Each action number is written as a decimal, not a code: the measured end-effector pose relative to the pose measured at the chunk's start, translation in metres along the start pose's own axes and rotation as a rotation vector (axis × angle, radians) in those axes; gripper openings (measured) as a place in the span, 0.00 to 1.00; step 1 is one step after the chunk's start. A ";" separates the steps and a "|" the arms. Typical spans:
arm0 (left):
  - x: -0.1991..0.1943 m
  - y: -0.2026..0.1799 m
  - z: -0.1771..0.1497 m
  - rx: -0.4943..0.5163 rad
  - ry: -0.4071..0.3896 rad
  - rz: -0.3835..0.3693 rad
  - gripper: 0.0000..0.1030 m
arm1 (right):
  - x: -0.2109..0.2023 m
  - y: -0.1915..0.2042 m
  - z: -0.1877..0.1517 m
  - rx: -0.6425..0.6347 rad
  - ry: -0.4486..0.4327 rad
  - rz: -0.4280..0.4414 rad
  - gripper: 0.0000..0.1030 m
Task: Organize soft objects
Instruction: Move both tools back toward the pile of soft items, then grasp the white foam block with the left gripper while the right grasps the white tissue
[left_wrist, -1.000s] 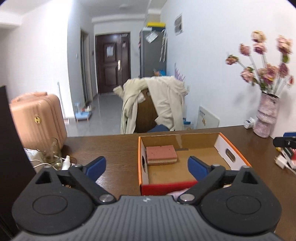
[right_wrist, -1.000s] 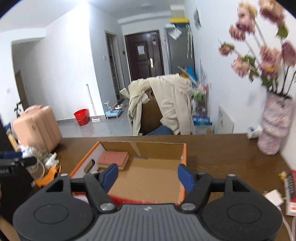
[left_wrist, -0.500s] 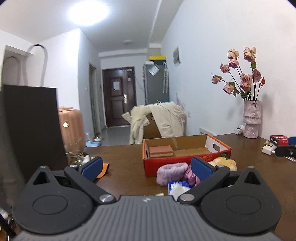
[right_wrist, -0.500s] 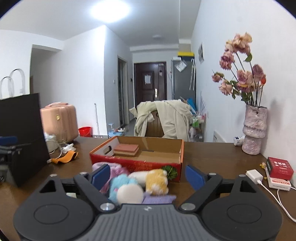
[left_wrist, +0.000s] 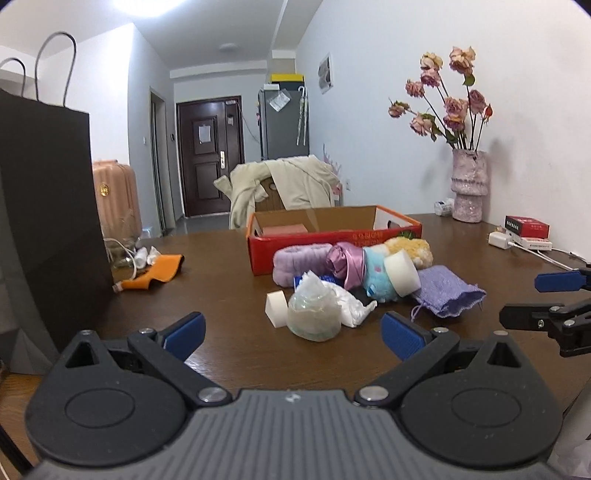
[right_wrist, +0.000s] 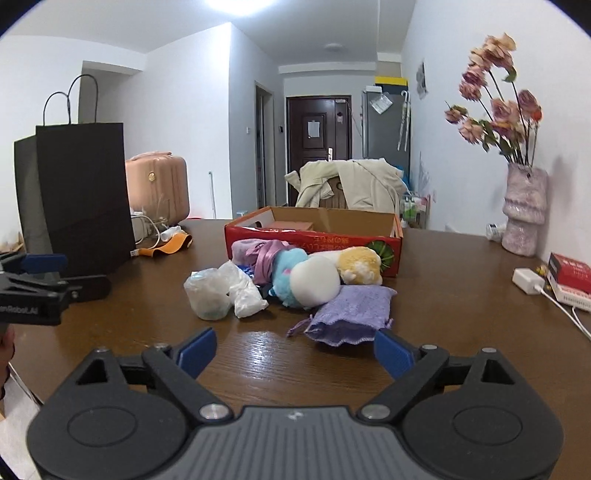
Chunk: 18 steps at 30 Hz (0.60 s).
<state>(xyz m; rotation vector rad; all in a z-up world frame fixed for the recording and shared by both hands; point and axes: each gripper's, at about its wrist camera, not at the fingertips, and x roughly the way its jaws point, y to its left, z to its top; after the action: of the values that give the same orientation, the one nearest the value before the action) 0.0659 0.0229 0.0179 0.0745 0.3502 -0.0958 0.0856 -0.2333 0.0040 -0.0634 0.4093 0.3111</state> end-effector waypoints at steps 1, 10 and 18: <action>0.004 0.000 -0.002 -0.001 0.008 -0.004 1.00 | 0.002 0.001 0.000 0.006 -0.003 0.009 0.90; 0.049 0.017 0.000 -0.049 0.053 0.023 1.00 | 0.039 0.001 0.002 0.035 0.028 0.075 0.82; 0.117 0.047 0.029 -0.087 0.067 0.062 0.85 | 0.096 0.006 0.021 0.062 0.093 0.107 0.67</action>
<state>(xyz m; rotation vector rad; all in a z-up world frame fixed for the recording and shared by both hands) 0.1904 0.0580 0.0071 0.0024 0.4180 -0.0163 0.1755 -0.1980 -0.0151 0.0045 0.5152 0.4013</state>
